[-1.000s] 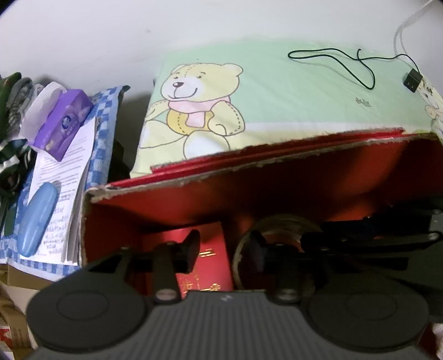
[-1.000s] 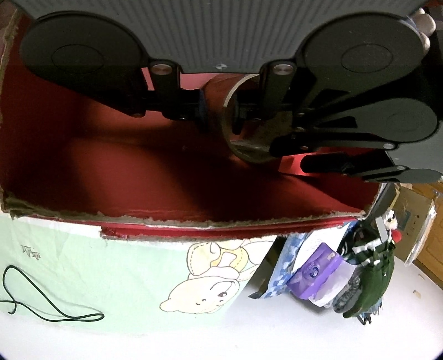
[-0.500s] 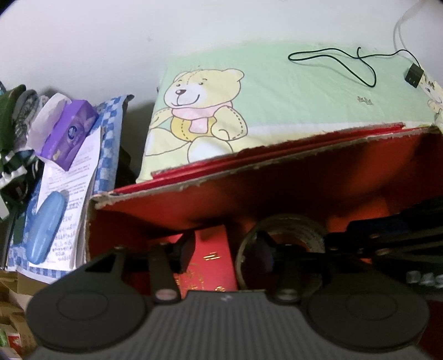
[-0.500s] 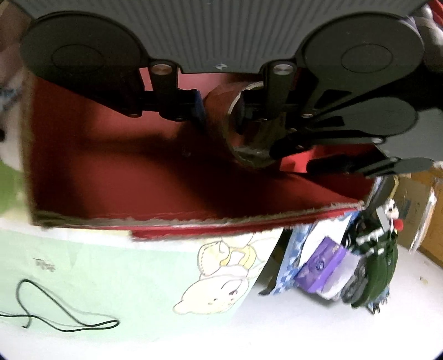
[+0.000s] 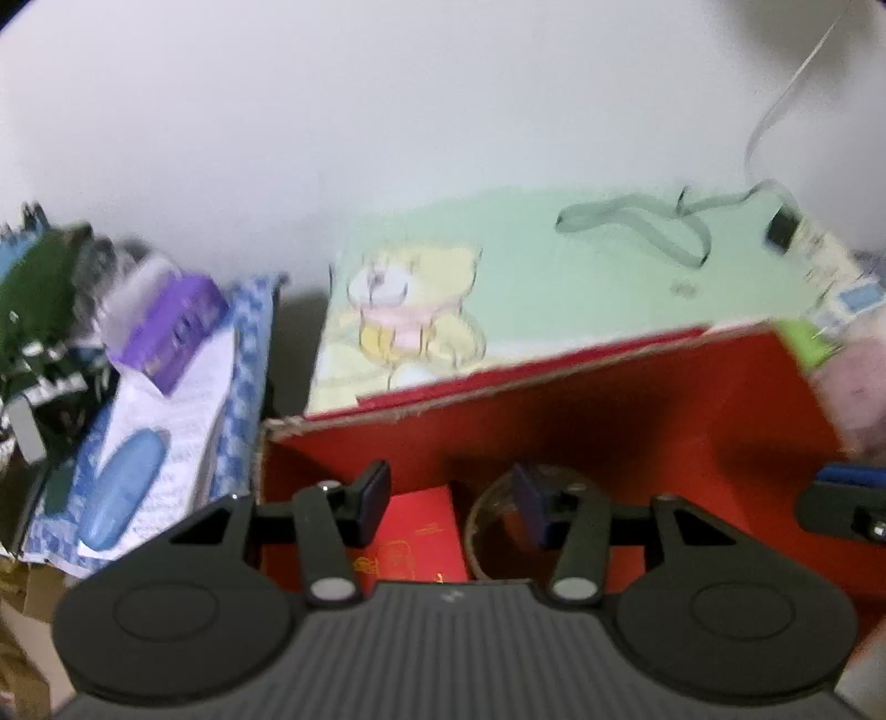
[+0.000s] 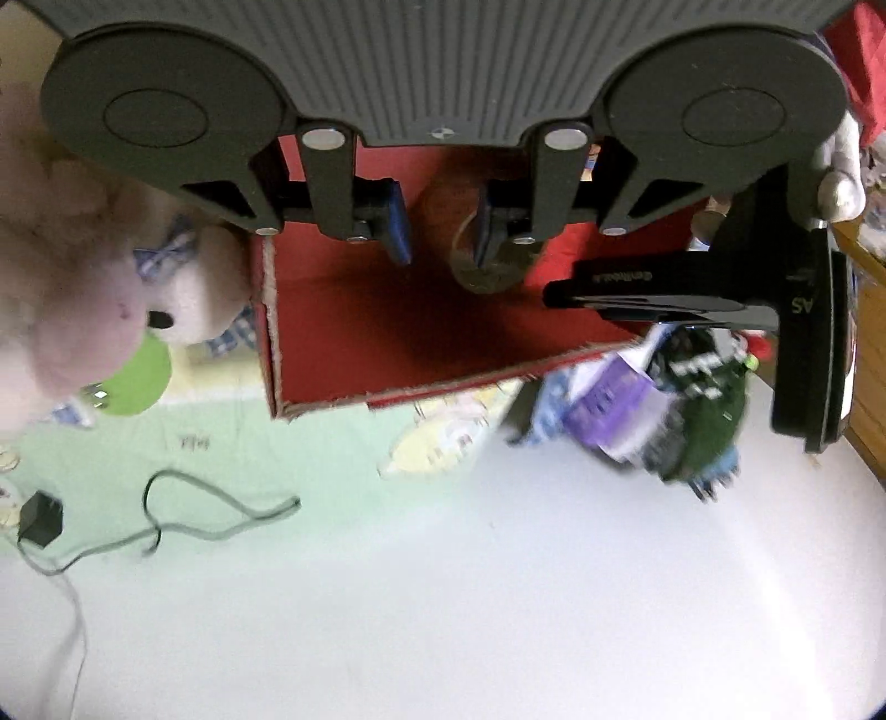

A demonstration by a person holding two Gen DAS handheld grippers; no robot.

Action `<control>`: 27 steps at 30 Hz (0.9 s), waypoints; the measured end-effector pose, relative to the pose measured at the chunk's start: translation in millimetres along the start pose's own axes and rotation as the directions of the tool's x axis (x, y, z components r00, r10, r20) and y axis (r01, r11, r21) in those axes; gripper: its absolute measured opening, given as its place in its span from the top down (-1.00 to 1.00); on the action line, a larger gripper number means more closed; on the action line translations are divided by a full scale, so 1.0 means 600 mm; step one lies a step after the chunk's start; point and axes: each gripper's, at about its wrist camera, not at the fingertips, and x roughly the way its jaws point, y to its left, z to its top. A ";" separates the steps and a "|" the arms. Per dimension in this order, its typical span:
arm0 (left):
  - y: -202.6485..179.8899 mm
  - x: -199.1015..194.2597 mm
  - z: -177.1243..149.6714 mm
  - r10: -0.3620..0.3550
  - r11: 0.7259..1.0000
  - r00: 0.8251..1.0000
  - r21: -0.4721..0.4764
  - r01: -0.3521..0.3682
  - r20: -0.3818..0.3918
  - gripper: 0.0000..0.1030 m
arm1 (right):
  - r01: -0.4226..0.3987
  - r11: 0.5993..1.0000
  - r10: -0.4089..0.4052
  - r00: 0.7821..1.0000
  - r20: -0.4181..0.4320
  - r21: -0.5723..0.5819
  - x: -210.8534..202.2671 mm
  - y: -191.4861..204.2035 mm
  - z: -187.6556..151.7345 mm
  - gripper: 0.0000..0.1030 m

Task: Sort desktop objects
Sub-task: 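Lower the patterned tin into the red box and open the right gripper, then move the right gripper down to the tan item wrapped in red scarf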

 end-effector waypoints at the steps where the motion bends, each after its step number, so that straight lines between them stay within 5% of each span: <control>1: -0.002 -0.023 -0.004 -0.016 1.000 1.000 -0.003 0.016 0.026 0.00 | -0.011 1.000 0.011 1.000 0.020 -0.001 -0.013 -0.001 -0.003 0.48; 7: -0.036 -0.124 -0.042 -0.046 0.999 0.995 -0.001 0.046 0.091 -0.01 | -0.087 0.996 0.085 0.994 0.070 0.020 -0.067 -0.018 -0.023 0.48; 15: -0.090 -0.176 -0.140 -0.169 0.983 0.985 -0.065 0.170 0.018 -0.20 | -0.143 0.988 0.144 0.989 0.020 -0.058 -0.122 -0.036 -0.069 0.41; 19: -0.130 -0.161 -0.187 -0.250 0.966 0.966 -0.089 0.244 -0.067 -0.18 | -0.186 0.982 0.185 0.982 -0.028 -0.041 -0.142 -0.067 -0.097 0.08; 22: -0.152 -0.138 -0.215 -0.342 0.932 0.930 -0.177 0.317 -0.137 -0.18 | -0.176 0.984 0.175 0.981 -0.087 -0.009 -0.135 -0.092 -0.119 0.07; 27: -0.199 -0.113 -0.254 -0.338 0.931 0.913 -0.224 0.288 -0.230 -0.19 | -0.161 0.986 0.168 0.967 -0.191 0.050 -0.105 -0.125 -0.153 0.07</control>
